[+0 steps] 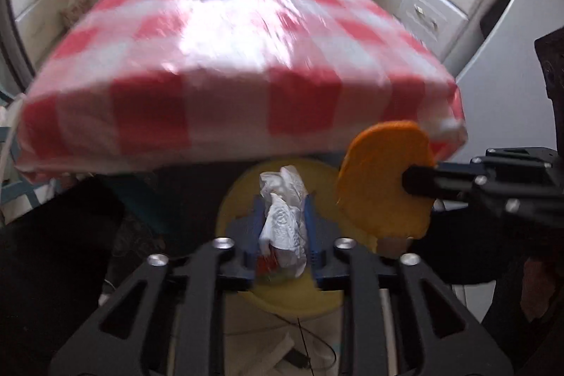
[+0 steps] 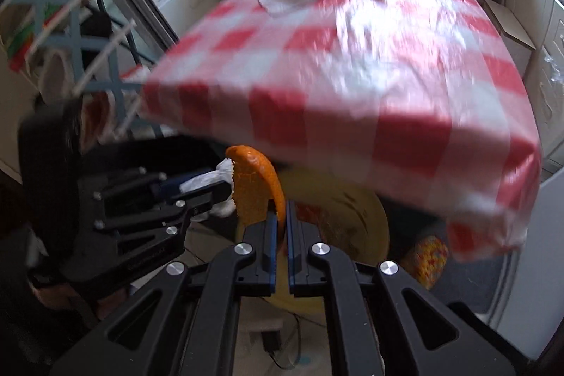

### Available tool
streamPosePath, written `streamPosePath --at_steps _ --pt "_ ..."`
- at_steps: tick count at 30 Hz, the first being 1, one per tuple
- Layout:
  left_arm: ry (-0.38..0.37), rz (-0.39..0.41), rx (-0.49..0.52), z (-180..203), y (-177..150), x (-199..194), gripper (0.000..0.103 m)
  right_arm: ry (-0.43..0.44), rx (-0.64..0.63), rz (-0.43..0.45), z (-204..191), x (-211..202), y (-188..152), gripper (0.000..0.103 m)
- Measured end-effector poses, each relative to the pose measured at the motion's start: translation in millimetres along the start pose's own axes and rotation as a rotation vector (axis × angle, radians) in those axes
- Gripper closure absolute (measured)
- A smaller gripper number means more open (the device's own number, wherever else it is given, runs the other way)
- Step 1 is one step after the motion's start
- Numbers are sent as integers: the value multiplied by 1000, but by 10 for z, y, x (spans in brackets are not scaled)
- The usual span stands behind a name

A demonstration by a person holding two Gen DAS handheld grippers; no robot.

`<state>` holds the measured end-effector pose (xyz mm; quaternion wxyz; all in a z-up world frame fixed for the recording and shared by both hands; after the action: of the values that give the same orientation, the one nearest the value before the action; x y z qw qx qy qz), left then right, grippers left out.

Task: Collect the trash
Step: 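Carry the tissue and orange peel over the yellow bucket and open both tools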

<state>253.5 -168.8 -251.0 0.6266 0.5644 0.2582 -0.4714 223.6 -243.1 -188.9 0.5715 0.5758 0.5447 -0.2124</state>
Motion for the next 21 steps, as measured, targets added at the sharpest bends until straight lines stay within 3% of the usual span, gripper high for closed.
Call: streamPosePath --at_steps 1,4,7,15,21 --pt "2 -24 -3 11 -46 40 51 -25 -11 -41 3 92 -90 97" --pt "16 -48 4 22 -141 71 46 -71 -9 -90 94 246 -161 83" --pt "26 2 0 -3 -95 -62 39 -60 33 -72 171 254 -93 76" --pt "40 90 -34 -97 69 -291 37 -51 38 -40 150 292 -8 62" --pt "47 154 -52 -175 180 -429 37 -50 38 -42 127 274 -57 59"
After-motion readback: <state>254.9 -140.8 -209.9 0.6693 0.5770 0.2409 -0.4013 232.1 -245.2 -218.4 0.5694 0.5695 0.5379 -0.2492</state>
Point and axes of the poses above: each gripper's, at about its wrist camera, not at the fingertips, and x roughly the way its jaws point, z to its right, y to its top, the point moved 9 cm from there along x, roughly the way its jaws point, and after that the axes turned 1 degree about -x, right-handed, at the moved point
